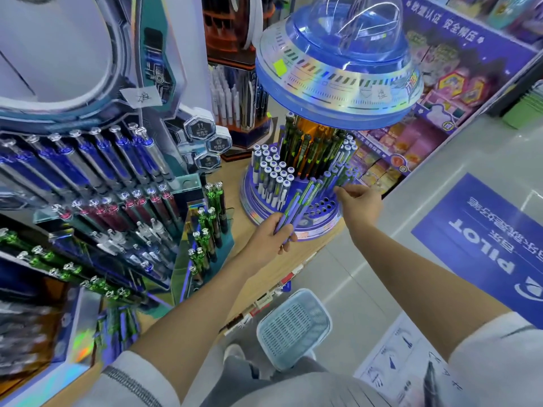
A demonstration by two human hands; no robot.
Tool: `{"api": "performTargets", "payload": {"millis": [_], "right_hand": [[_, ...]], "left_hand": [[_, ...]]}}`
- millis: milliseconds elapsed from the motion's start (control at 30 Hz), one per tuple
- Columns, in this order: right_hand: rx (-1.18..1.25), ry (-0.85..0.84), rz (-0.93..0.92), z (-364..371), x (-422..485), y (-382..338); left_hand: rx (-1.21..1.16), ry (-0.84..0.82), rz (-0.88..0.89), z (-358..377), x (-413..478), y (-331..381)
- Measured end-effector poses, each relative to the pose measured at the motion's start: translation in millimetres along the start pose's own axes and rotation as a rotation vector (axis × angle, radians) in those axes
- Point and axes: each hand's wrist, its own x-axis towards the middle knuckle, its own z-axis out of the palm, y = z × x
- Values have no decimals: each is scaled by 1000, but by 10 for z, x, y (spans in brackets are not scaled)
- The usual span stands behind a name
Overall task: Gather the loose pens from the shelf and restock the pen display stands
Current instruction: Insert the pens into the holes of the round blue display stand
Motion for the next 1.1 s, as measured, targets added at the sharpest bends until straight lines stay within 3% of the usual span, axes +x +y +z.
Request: {"api": "performTargets", "payload": {"millis": [433,500,667,733,833,967,1100], "right_hand": [[-80,-22,-21,39,-28,39],[-56,-123,-45,9,-89,38],[107,-614,-68,-84,-268,-30],[152,-704,-72,-105,-293,-61],[215,-649,-61,-173,-276,-73],[307,-342,-55,-332,-161,-57],[237,-99,-65,-372,-46,-70]], "left_hand": [[1,18,5,-14,9,64],[-2,17,1,5,5,76],[-8,2,-2,89,19,111],[-4,3,-12,131,33,119],[-29,21,-32,177,50,127],[-65,45,-42,180,50,169],[-68,35,-42,161,60,181]]}}
